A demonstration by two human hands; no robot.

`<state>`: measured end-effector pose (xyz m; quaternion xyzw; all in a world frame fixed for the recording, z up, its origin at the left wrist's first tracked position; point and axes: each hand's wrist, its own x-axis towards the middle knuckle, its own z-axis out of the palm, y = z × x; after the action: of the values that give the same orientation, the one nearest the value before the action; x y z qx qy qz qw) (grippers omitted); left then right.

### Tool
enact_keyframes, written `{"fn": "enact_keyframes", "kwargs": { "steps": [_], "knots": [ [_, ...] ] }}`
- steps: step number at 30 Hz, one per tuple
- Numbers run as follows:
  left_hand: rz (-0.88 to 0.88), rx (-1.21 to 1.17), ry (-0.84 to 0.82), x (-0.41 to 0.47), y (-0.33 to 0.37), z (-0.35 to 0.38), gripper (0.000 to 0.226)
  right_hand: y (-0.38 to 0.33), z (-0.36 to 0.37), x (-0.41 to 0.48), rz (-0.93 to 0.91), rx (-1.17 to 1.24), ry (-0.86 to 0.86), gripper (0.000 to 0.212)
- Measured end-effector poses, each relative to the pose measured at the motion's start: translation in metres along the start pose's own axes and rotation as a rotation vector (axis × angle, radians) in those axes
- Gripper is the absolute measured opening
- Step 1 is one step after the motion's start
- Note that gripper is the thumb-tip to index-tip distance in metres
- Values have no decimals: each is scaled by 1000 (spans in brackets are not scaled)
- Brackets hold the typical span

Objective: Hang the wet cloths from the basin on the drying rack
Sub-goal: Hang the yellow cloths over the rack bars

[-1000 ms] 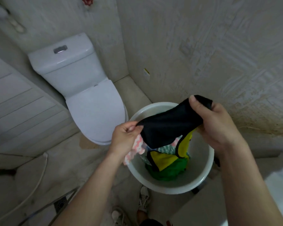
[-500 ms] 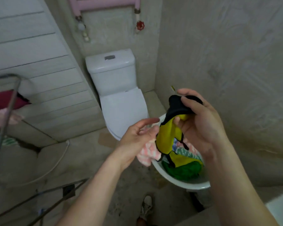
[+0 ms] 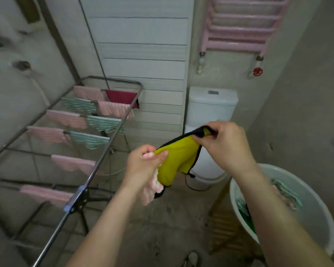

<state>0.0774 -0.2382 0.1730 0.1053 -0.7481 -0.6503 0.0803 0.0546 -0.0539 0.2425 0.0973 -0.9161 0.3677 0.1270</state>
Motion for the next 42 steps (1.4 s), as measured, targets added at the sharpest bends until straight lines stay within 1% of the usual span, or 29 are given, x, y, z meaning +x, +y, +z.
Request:
{"fn": "enact_keyframes", "kwargs": {
  "steps": [1,2,3,4,5,7,8,9,10,11,12,15,17,19,20,21,22,23,25,28,29,32,34,39,42],
  "knots": [
    [22,39,45,-1,-4,-16,30,-7,6,2,-45,-126,3,12],
    [40,80,104,-6,-7,-39,32,-18,18,4,-74,-187,-21,23],
    [56,113,132,-9,-7,-51,34,-23,24,5,-63,-192,-31,31],
    [65,141,150,-13,-6,-64,35,-30,33,8,-25,-76,-79,37],
    [71,158,162,-18,-4,-78,35,-40,41,11,40,115,-169,38],
    [63,176,151,-27,-2,-95,33,-52,54,13,265,585,-383,27],
    [62,209,192,-33,-1,-114,32,-65,69,16,329,739,-484,23],
    [68,262,183,-35,-1,-120,32,-64,73,17,359,786,-505,23],
    [71,321,194,-37,0,-130,32,-66,78,20,339,796,-534,23],
    [61,366,249,-43,-1,-146,29,-74,87,23,267,778,-615,21],
    [49,386,312,-50,-2,-160,27,-83,94,26,182,731,-736,16],
    [0,440,369,-69,3,-188,22,-106,98,31,-72,504,-1064,15],
    [-23,522,380,-83,10,-207,15,-126,103,29,-185,459,-1166,9],
    [-52,604,368,-95,17,-230,5,-150,109,23,-249,500,-1213,8],
    [-60,627,365,-100,21,-240,8,-161,109,19,-261,550,-1230,9],
    [-77,637,416,-108,25,-250,18,-175,112,15,-286,609,-1266,9],
    [-92,640,491,-118,28,-259,23,-190,115,9,-302,665,-1307,9],
    [-87,645,548,-119,32,-264,21,-199,115,6,-289,724,-1309,9],
    [-102,739,751,-128,40,-277,13,-223,122,-2,-261,857,-1335,10],
    [-160,899,1069,-142,53,-302,26,-263,134,-15,-246,969,-1399,13],
    [-165,949,1133,-146,57,-311,30,-275,138,-19,-248,980,-1409,13],
    [-147,1045,1203,-157,61,-335,33,-308,148,-34,-264,992,-1416,13],
    [-142,1057,1257,-168,63,-356,34,-332,156,-50,-289,1013,-1464,14],
    [-97,905,1362,-200,66,-397,38,-371,171,-89,-343,1038,-1599,12],
    [-106,867,1363,-214,55,-414,42,-380,184,-107,-362,1013,-1669,8]
  ]
}}
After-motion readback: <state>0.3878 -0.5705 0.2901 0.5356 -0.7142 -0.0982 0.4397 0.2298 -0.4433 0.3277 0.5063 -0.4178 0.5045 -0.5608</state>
